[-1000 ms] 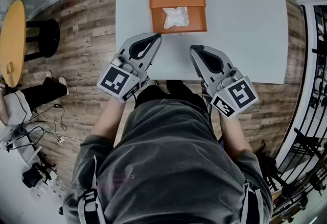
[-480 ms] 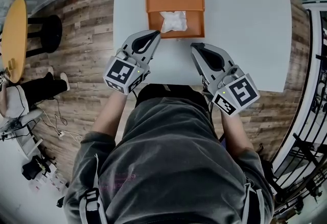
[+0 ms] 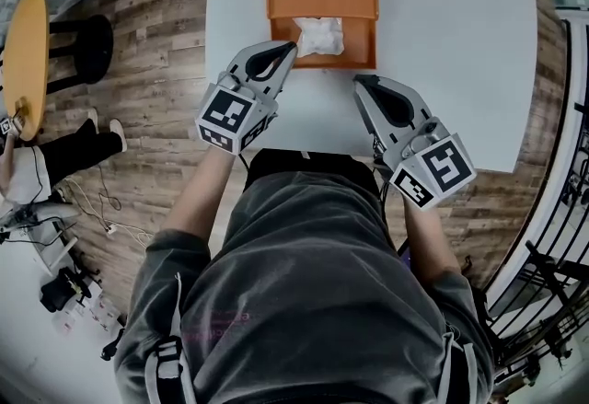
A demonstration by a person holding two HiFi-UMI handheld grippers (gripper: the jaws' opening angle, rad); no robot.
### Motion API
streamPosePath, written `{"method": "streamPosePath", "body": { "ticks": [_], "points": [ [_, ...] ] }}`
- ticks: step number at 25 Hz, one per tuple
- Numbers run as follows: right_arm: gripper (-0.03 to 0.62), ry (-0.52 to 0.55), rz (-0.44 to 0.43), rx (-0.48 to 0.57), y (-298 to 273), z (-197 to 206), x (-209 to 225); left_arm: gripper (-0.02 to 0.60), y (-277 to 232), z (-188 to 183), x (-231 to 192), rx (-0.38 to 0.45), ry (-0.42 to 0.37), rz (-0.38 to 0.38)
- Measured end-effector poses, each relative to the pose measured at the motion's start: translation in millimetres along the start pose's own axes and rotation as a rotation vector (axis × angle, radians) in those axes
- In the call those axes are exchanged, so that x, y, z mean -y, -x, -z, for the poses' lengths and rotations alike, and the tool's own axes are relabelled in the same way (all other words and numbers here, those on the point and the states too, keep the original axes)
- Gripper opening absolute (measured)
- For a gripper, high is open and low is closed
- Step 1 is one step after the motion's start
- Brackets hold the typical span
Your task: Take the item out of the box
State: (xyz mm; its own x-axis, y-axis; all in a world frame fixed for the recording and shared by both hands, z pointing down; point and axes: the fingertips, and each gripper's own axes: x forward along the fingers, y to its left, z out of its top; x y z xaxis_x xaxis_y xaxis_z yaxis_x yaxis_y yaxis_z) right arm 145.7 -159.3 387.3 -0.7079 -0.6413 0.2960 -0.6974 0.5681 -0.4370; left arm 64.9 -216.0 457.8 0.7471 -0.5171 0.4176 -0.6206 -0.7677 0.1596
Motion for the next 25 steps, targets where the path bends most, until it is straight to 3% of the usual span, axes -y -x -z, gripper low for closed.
{"method": "streamPosePath", "body": {
  "ticks": [12,20,25],
  "points": [
    [0.002,-0.026,0.018,-0.021,-24.8,-1.4,7.6,0.015,-20.6,23.4,-22.1,-0.085,0.010,0.023],
    [0.002,-0.054,0.033,-0.039,-35.3,4.5,19.1,0.037,-43.2,39.3,-19.6,-0.162,-0.092,0.093],
    [0.002,-0.073,0.040,-0.041,-38.0,11.5,27.9,0.086,-58.3,57.9,-15.2,-0.235,-0.174,0.145]
  ]
}}
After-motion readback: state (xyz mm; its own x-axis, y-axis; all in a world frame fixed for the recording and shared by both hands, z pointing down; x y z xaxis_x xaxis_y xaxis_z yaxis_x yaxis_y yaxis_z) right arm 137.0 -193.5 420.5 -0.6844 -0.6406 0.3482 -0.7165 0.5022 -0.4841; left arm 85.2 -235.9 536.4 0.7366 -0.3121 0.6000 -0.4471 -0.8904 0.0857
